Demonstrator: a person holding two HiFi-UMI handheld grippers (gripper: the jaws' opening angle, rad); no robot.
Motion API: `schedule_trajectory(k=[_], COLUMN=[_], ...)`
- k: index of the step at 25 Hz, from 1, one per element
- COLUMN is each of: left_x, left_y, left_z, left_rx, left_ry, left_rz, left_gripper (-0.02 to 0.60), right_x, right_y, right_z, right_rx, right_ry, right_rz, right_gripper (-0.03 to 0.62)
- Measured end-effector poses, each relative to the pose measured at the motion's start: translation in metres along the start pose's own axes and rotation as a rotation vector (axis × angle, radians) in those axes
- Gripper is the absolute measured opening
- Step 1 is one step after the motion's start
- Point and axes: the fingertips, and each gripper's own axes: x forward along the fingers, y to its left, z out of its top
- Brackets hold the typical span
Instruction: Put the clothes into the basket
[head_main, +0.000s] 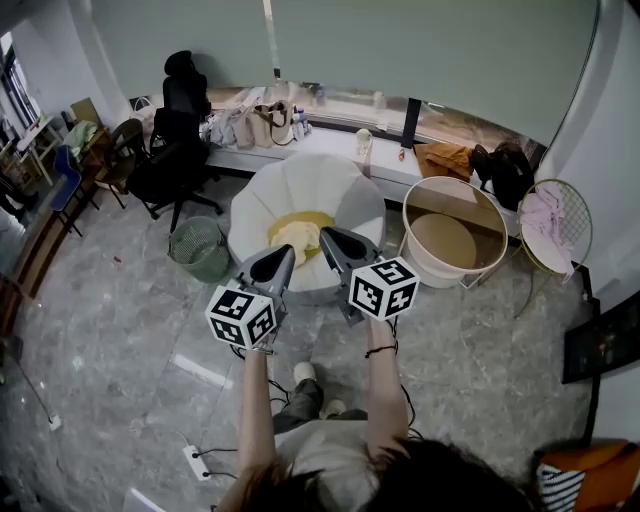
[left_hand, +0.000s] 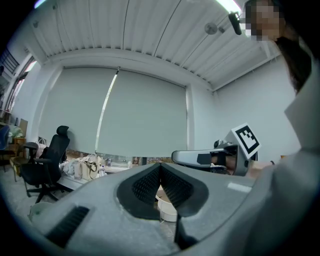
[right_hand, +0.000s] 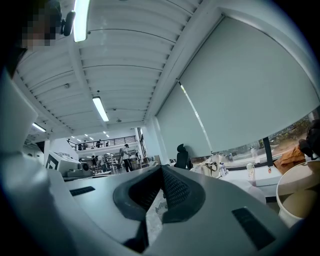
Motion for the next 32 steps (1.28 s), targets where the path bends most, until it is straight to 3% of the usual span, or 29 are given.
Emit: schedule_trajectory(k=[15,32], left_x=[0.055,0.108], left_y=[0.099,0.176], left_z=[-0.029,-0.027], left_rx=[-0.089,-0.090], left_ry=[0.041,0.041], left_rz=[-0.029,-0.081], left_gripper=[0.011,0.011], right_x=[0.096,0.169], right_y=[-0.043,-0.092], right_z=[-0.034,-0.032], right_rx=[0.033,0.070], right_ry=[0.074,0.055], right_rz=[-0.043,-0.093], right_gripper=[0.009,0.009])
